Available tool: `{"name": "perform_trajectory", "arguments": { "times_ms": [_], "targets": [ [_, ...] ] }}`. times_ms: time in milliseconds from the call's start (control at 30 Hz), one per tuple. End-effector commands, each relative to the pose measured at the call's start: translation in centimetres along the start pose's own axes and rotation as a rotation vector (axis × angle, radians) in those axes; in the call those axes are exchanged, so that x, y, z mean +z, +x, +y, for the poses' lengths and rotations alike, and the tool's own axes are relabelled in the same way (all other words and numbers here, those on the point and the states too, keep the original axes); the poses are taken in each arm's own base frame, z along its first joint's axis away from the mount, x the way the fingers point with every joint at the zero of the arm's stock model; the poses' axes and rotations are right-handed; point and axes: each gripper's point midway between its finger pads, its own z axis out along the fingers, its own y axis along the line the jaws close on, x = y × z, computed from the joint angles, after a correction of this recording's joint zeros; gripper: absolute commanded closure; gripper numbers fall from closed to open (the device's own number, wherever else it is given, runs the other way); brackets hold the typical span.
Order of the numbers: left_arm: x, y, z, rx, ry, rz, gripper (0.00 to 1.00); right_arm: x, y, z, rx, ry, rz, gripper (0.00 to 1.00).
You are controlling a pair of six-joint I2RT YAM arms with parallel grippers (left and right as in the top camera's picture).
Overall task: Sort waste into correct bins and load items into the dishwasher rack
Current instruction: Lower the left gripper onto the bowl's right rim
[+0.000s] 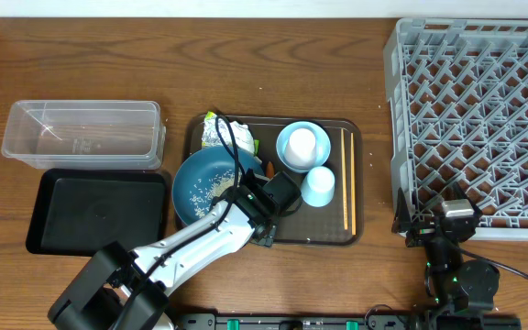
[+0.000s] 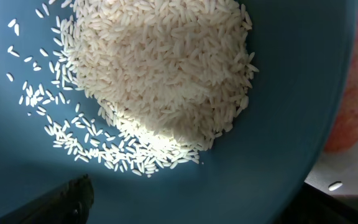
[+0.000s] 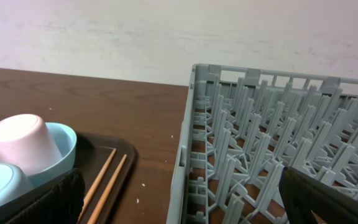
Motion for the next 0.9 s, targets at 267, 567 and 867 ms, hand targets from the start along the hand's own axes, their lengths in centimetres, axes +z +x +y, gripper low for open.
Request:
{"name": "perform_trajectory", "arguments": {
  "times_ms": [267, 567, 867],
  "targets": [
    [1.2, 0.5, 0.1, 0.079, -0.009, -0.012, 0.08, 0.0, 0.1, -0.1, -0.012, 0.007, 0.002, 0.01],
    [1.5, 0.6, 0.6, 0.095, -0.036, -0.017, 0.23, 0.0, 0.1, -0.1, -0.012, 0.007, 0.002, 0.01],
    [1.5, 0.5, 0.7, 0.095, -0.042, -0.022, 0.37, 0.0, 0.1, -0.1, -0.012, 0.007, 0.002, 0.01]
  ]
}}
